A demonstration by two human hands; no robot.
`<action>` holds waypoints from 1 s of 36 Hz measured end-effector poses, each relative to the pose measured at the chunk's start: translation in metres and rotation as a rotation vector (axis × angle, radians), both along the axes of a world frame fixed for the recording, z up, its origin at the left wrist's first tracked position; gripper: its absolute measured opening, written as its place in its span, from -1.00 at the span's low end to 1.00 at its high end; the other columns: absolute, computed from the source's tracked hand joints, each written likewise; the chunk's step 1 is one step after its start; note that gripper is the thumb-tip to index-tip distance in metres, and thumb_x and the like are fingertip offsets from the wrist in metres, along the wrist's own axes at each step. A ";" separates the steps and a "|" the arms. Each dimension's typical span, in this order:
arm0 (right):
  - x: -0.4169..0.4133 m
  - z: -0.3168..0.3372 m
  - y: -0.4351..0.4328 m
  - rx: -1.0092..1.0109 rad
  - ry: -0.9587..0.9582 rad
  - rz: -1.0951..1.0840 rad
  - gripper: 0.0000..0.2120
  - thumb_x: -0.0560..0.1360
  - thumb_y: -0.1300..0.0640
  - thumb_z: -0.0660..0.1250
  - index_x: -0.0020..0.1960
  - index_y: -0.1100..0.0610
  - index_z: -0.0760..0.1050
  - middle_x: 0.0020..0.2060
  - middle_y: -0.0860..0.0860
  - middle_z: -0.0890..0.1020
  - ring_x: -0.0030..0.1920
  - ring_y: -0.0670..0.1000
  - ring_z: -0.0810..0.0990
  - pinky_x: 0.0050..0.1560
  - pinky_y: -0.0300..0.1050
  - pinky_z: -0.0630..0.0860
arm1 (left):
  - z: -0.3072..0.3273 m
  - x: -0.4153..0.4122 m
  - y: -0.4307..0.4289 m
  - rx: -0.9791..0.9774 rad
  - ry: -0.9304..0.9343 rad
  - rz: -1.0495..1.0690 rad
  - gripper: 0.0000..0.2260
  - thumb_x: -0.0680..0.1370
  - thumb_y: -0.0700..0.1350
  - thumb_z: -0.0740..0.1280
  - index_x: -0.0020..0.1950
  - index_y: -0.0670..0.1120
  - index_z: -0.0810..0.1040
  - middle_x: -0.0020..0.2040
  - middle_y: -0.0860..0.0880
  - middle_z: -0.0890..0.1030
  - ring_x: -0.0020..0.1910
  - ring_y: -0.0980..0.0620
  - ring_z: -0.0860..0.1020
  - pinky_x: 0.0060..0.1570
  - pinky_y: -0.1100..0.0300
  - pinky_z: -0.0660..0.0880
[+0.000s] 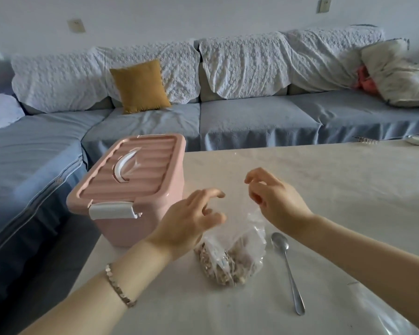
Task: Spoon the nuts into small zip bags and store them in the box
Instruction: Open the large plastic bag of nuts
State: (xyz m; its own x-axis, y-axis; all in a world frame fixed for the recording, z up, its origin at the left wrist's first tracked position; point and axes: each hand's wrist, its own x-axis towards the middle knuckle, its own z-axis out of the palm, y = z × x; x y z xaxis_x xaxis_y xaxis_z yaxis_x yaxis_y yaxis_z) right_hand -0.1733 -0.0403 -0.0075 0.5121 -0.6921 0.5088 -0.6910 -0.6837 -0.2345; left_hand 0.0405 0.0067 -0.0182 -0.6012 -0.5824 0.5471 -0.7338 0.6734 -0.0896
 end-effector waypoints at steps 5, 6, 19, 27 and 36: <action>-0.001 -0.016 -0.006 0.073 0.088 0.029 -0.65 0.24 0.52 0.32 -0.25 0.08 0.61 -0.02 0.04 0.61 -0.08 0.12 0.61 -0.36 -0.03 0.55 | -0.014 -0.002 -0.008 0.103 0.130 0.248 -0.71 0.34 -0.33 0.16 -0.17 -0.07 0.63 0.04 -0.05 0.56 -0.11 -0.08 0.51 -0.47 0.07 0.54; 0.001 -0.020 -0.006 0.113 0.031 -0.003 -0.62 0.32 0.50 0.27 -0.11 0.08 0.64 0.04 0.02 0.59 -0.03 0.11 0.59 -0.22 -0.03 0.56 | -0.015 -0.005 -0.009 0.168 0.234 0.303 -0.66 0.35 -0.30 0.14 -0.07 -0.07 0.64 -0.01 -0.04 0.61 -0.08 -0.11 0.54 -0.36 0.03 0.56; 0.014 -0.029 0.012 0.562 0.167 -0.270 -0.26 0.42 0.21 0.32 0.47 -0.09 0.05 0.21 0.01 0.28 -0.03 0.11 0.54 -0.13 -0.05 0.54 | -0.019 -0.025 -0.009 0.590 0.305 0.290 -0.79 0.39 -0.01 0.02 -0.25 0.04 0.43 0.14 0.19 0.40 0.03 0.11 0.40 -0.08 0.34 0.27; -0.011 -0.052 0.007 0.710 0.393 -0.236 -0.28 0.41 0.41 0.08 0.46 -0.11 0.11 0.15 0.04 0.28 -0.06 0.09 0.44 -0.18 -0.14 0.35 | -0.038 -0.034 -0.010 0.633 -0.080 0.760 -0.73 0.57 -0.02 0.21 0.23 -0.07 0.46 0.16 -0.11 0.33 0.14 -0.15 0.40 0.03 0.08 0.38; -0.025 -0.063 0.020 -0.278 0.141 0.367 -0.74 0.58 0.30 0.10 0.15 0.09 0.47 0.14 0.00 0.47 0.18 0.05 0.42 0.16 -0.12 0.37 | -0.069 -0.028 -0.009 0.840 0.115 0.536 -0.29 0.52 -0.14 0.26 0.51 0.13 -0.11 0.29 -0.09 0.29 0.20 -0.10 0.44 0.21 0.03 0.39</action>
